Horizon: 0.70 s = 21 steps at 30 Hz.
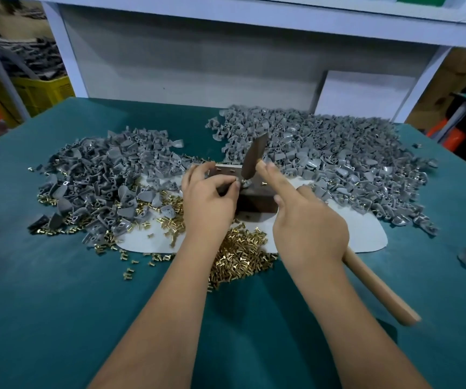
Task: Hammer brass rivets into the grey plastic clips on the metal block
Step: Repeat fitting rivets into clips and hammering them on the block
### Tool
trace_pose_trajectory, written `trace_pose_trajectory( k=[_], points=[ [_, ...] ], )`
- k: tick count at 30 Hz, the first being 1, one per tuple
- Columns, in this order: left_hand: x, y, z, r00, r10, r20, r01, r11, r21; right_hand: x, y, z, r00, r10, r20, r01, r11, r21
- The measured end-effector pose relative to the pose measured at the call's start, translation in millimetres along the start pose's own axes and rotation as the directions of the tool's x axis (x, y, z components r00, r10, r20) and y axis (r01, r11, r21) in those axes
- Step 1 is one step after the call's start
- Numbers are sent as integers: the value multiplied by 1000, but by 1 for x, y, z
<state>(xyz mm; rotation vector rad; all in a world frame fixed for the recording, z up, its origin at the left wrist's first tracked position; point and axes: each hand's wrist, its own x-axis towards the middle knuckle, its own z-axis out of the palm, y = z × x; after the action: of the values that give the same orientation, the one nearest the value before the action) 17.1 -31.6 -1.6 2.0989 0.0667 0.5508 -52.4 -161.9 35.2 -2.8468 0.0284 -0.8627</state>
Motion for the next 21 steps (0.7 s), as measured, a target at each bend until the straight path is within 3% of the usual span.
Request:
trace_pose_trajectory(
  k=[3, 6, 9, 12, 17, 21],
  points=[
    [1, -1, 1, 1000, 22, 0, -22, 1000, 8, 1, -3, -3, 996, 11, -90, -7, 999, 52],
    [-1, -1, 1, 1000, 3, -15, -3, 1000, -12, -2, -3, 1, 1000, -15, 3, 15, 1000, -23],
    [0, -2, 2, 999, 30, -16, -30, 1000, -6, 1, -4, -2, 998, -3, -65, 4, 1000, 16],
    [-1, 0, 0, 1000, 23, -1, -23, 1000, 2, 0, 0, 2, 999, -18, 43, 20, 998, -54],
    [1, 3, -2, 999, 13, 33, -16, 997, 82, 11, 9, -1, 982, 83, -168, -79, 996, 31],
    [1, 8, -7, 998, -52, 47, 54, 997, -49, 22, 27, 5, 978, 207, -25, -208, 976, -67]
  ],
)
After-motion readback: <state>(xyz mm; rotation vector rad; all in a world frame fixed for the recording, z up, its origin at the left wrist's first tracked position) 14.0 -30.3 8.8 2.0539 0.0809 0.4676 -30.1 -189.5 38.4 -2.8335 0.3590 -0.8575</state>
